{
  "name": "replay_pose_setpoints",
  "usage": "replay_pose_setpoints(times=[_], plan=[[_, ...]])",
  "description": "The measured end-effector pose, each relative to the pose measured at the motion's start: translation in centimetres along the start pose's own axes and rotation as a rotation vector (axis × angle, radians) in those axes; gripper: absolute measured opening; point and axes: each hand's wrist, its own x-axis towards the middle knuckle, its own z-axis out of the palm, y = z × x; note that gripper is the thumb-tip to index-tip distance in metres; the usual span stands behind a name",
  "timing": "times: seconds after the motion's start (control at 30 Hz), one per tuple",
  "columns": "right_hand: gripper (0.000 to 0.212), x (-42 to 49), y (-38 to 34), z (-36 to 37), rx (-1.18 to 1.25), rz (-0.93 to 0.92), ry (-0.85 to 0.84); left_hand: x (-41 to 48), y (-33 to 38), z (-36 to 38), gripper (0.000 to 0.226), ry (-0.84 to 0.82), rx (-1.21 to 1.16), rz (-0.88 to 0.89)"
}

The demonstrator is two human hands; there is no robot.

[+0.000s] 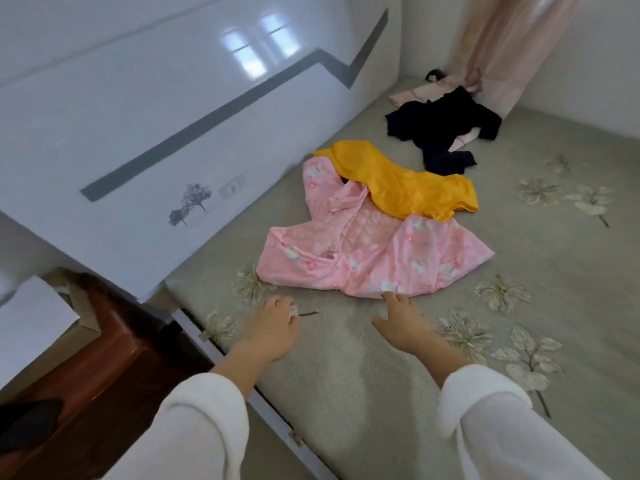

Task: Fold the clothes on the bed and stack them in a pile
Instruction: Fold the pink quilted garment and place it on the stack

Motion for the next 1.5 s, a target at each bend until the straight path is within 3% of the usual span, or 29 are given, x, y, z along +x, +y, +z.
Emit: replay_pose_setpoints(times=[0.27,0.5,0.63,0.77,0.87,1.0,1.1,1.17,1.23,1.27,1.37,1.4,1.5], plan=[[0.053,9.8,-3.7,5.3,0.001,0.099,-0.079,12.7,-6.4,2.7,0.057,-0.122,0.098,0.035],[0.065,17.5,-6.3,7.4,-0.027,0.143,-0.006,22.6,-10.2,2.9,0.092,-0.049,0.255,0.136],[0.085,21.0,-7.2,8.9,-0.161,0.166,0.029,26.8,-11.4,2.3,0.091,-0.122,0.405,0.236],[0.076,21.4,-6.7,11.8,-0.395,0.267,-0.062,27.0,-13.2,4.2,0.069,-0.316,0.482,0.293],[0.066,20.5,-6.5,13.3,-0.403,0.317,-0.096,24.8,-13.7,6.4,0.061,-0.388,0.529,0.375],[0.052,18.3,-5.1,12.9,-0.266,0.363,-0.082,22.1,-13.0,6.8,0.054,-0.557,0.296,0.364],[0.041,16.0,-3.6,11.9,0.181,0.408,-0.004,21.4,-11.9,5.7,0.055,-0.771,0.081,0.207],[0.032,13.9,-3.0,10.7,0.464,0.432,0.072,21.3,-10.9,5.1,0.046,-0.862,-0.315,-0.017],[0.038,11.5,-2.2,9.6,0.669,0.436,0.199,21.5,-9.9,5.1,0.04,-0.776,-0.605,-0.246],[0.041,10.2,-2.0,9.0,0.754,0.429,0.262,21.8,-9.5,5.2,0.045,-0.68,-0.633,-0.305],[0.044,5.9,-1.4,7.6,0.817,0.376,0.36,21.7,-7.4,5.8,0.085,-0.503,-0.36,-0.27],[0.046,4.6,-1.1,7.1,0.822,0.358,0.376,21.2,-6.2,5.9,0.095,-0.513,-0.424,-0.28],[0.053,0.8,-0.1,5.1,0.849,0.291,0.395,19.3,-1.9,6.7,0.1,-0.584,-0.923,-0.369]])
